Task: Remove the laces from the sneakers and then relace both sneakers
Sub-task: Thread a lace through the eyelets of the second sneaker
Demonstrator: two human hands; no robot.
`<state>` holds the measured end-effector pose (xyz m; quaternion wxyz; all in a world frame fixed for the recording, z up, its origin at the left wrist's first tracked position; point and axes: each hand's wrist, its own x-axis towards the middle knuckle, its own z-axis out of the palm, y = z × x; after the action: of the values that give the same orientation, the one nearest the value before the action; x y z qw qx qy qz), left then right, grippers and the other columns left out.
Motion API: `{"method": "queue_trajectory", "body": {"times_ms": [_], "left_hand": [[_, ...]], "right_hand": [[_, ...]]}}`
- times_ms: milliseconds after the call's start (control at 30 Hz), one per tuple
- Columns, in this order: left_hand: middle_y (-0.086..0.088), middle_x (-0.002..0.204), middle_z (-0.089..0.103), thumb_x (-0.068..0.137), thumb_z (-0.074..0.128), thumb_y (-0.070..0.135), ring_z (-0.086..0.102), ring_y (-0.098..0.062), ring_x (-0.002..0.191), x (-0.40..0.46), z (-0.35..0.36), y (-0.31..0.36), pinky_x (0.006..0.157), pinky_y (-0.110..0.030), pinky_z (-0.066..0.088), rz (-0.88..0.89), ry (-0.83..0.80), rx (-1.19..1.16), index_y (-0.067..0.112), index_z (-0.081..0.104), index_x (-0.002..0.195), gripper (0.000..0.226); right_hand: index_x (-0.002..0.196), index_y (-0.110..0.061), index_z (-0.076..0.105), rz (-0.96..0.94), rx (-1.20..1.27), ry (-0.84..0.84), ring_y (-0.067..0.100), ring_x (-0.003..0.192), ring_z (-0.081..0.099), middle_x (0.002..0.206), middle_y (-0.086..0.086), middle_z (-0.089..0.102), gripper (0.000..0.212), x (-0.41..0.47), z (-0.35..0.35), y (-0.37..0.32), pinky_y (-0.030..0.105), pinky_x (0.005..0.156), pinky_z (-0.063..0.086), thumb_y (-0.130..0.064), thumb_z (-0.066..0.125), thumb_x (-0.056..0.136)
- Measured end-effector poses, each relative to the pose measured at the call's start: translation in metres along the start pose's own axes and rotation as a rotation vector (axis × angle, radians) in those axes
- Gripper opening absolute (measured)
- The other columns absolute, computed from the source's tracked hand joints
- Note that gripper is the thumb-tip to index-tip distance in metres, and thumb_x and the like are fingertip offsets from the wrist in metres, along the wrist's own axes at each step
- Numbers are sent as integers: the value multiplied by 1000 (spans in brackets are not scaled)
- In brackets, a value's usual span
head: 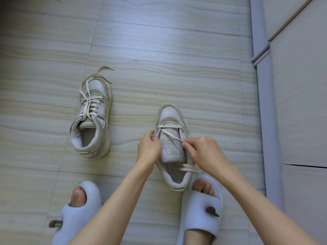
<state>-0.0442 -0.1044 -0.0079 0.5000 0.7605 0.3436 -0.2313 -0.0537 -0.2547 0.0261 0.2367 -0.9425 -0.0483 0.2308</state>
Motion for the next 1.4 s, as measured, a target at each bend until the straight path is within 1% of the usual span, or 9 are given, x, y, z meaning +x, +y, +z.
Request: {"method": "queue_trajectory", "body": {"times_ms": [133, 233, 333, 533, 733, 933, 1067, 1233, 1400], "left_hand": [[0, 92, 67, 92, 44, 17, 58, -19, 88, -9, -13, 14, 83, -31, 47, 260, 140, 153, 14, 64, 96, 21], [-3, 69, 69, 98, 42, 27, 56, -10, 44, -22, -5, 27, 51, -17, 48, 8, -230, 73, 7, 65, 83, 34], [-7, 76, 68, 101, 34, 34, 60, -11, 49, -25, 9, 42, 44, -17, 42, -294, -468, -283, 7, 57, 89, 37], [-2, 49, 38, 102, 28, 14, 38, -13, 45, -11, 16, 56, 50, -24, 42, -620, -423, -840, 10, 40, 71, 33], [2, 38, 27, 97, 24, 3, 22, -9, 31, -11, 15, 47, 34, -11, 26, -503, -459, -594, 6, 44, 70, 33], [5, 35, 28, 104, 22, 22, 27, -8, 29, -17, 28, 34, 38, -16, 31, -293, -378, -453, 9, 44, 75, 38], [4, 39, 39, 103, 25, 27, 37, -8, 31, -22, 39, 13, 51, -26, 35, -53, -263, -220, 13, 44, 76, 36], [-41, 95, 47, 102, 26, 26, 50, -54, 87, -24, 40, 4, 74, -52, 44, 148, -193, -42, 16, 38, 73, 33], [-9, 63, 35, 103, 26, 24, 37, -23, 56, -24, 32, -1, 60, -35, 32, 209, -292, -33, 16, 36, 72, 33]], "right_hand": [[53, -9, 44, 104, 112, 9, 25, 58, 34, 46, 2, 32, 46, -2, -22, 6, 21, 50, 29, -33, 57, 91], [78, -4, 67, 82, 139, -71, 16, 55, 40, 52, 7, 43, 37, -8, -45, 15, 23, 52, 28, -38, 57, 90], [77, -7, 67, 0, 146, -135, 9, 49, 32, 48, -4, 31, 37, -16, -61, 20, 21, 49, 28, -40, 55, 90], [71, -27, 72, 223, 89, -413, 3, 44, 43, 40, -12, 41, 47, -29, -62, 38, 13, 46, 31, -63, 45, 85], [68, -23, 65, 481, -178, 42, 33, 92, 59, 76, 2, 66, 61, -23, -72, 99, 36, 72, 40, -64, 25, 90], [111, -32, 64, 495, -426, -374, 23, 114, 54, 115, -3, 64, 48, 3, -54, 92, 41, 97, 32, -59, 27, 95], [92, -26, 68, 352, -21, -158, 23, 100, 58, 98, 2, 68, 38, 17, -35, 67, 31, 80, 40, -47, 37, 97], [128, -24, 59, 199, 385, -225, 14, 116, 57, 124, 0, 64, 38, 25, 3, 23, 30, 97, 43, -34, 57, 91], [130, -27, 56, 195, 422, -261, 18, 116, 57, 124, 1, 63, 36, 29, 3, 30, 32, 101, 42, -27, 55, 93]]}}
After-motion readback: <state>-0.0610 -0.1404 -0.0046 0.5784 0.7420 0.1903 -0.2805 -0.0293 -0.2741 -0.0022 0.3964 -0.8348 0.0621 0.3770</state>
